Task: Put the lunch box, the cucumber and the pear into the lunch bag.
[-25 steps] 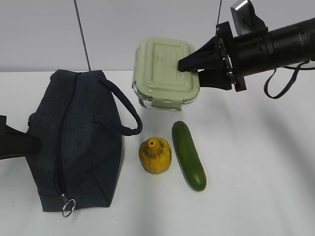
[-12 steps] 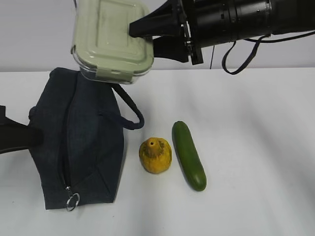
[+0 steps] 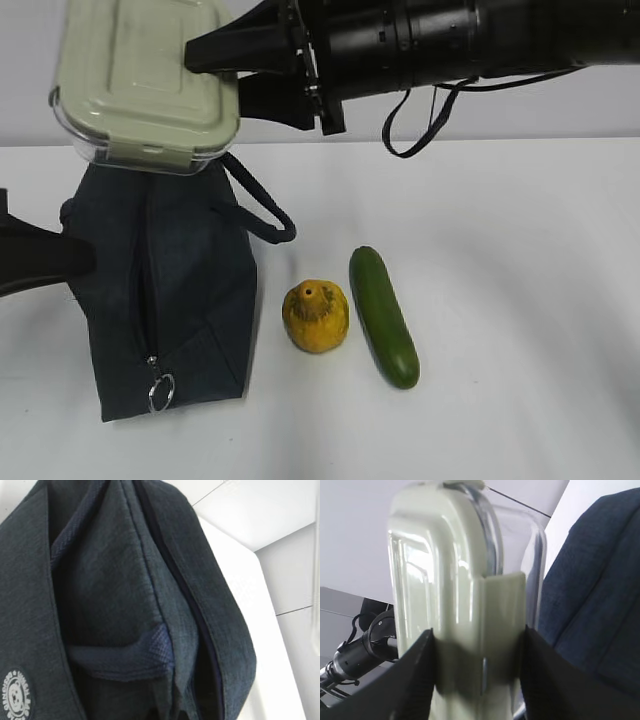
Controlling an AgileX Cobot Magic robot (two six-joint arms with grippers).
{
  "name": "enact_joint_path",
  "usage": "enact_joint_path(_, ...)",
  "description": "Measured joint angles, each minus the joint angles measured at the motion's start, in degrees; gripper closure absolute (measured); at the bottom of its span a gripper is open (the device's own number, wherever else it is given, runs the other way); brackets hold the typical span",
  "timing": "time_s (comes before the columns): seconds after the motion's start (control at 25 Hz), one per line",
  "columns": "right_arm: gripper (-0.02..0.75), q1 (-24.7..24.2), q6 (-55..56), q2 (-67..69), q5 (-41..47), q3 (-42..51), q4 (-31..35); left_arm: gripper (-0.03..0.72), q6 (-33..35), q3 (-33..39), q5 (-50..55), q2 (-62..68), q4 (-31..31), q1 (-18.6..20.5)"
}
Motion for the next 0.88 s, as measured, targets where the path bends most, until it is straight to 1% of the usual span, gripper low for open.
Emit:
enact_joint_path(0.12, 0.37, 0.48, -1.38, 1.51, -0.12, 0.0, 3.53, 0.701, 0.27, 0.0, 0.64, 0.48, -1.77, -0.07)
enact_joint_path(0.2, 0.37, 0.62, -2.05, 2.28, -1.01, 0.0, 5.41, 0.701, 0.73, 0.0, 0.64, 1.4, -2.92, -1.37)
enact_joint_path(0.24, 0.37, 0.74, -2.35, 2.52, -2.08, 0.0, 5.9, 0.701, 1.27, 0.0, 0.33, 2.15, -3.59, -2.4)
enact_joint_path(0.36, 0.37, 0.74, -2.7, 2.99, -4.12, -0.13, 6.84, 0.701, 3.49, 0.0, -0.85, 4.39, -6.08, -7.29)
enact_joint_path(0.48, 0.37, 0.74, -2.94, 3.24, -5.4, -0.17, 7.05, 0.701, 4.76, 0.0, -2.67, 5.22, -7.51, -10.54)
enact_joint_path(0.56, 0.37, 0.74, -3.18, 3.63, -6.34, -0.26, 7.19, 0.701, 4.88, 0.0, -3.34, 5.22, -7.9, -11.07)
enact_joint_path(0.88, 0.37, 0.74, -3.52, 9.13, -6.79, -0.26, 7.33, 0.701, 4.93, 0.0, -3.82, 5.22, -7.7, -11.18)
